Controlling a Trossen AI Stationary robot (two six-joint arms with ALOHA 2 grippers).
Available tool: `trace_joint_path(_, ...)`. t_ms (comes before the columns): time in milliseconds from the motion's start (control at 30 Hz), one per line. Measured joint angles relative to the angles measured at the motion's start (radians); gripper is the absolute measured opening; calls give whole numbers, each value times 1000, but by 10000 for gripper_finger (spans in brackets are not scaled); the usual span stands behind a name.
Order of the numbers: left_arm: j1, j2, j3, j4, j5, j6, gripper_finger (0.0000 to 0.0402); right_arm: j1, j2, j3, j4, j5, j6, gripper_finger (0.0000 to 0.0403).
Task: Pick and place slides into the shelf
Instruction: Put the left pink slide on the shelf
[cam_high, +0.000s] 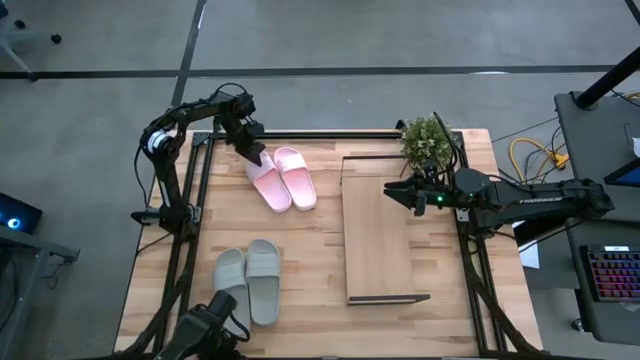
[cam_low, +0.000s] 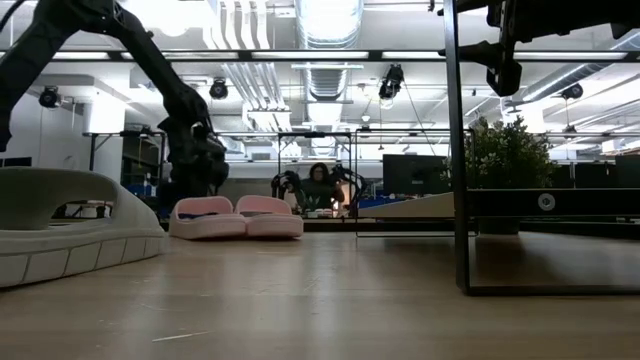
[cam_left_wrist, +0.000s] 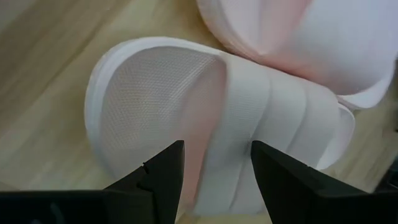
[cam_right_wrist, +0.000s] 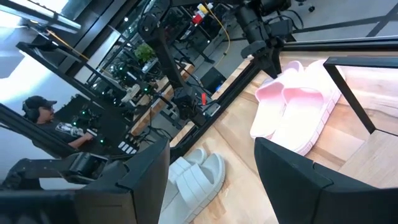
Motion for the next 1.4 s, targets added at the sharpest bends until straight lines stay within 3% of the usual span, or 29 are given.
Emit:
trace_joint_path(267,6,2,5,-28,84,25,173,0,0,0,0,0,0,226)
trace_joint_path(967,8,2,-8,-74,137,102,170,0,0,0,0,0,-5,226)
trace_joint_path(1400,9,2,-10,-47,83,95,61,0,0,0,0,0,-12,226)
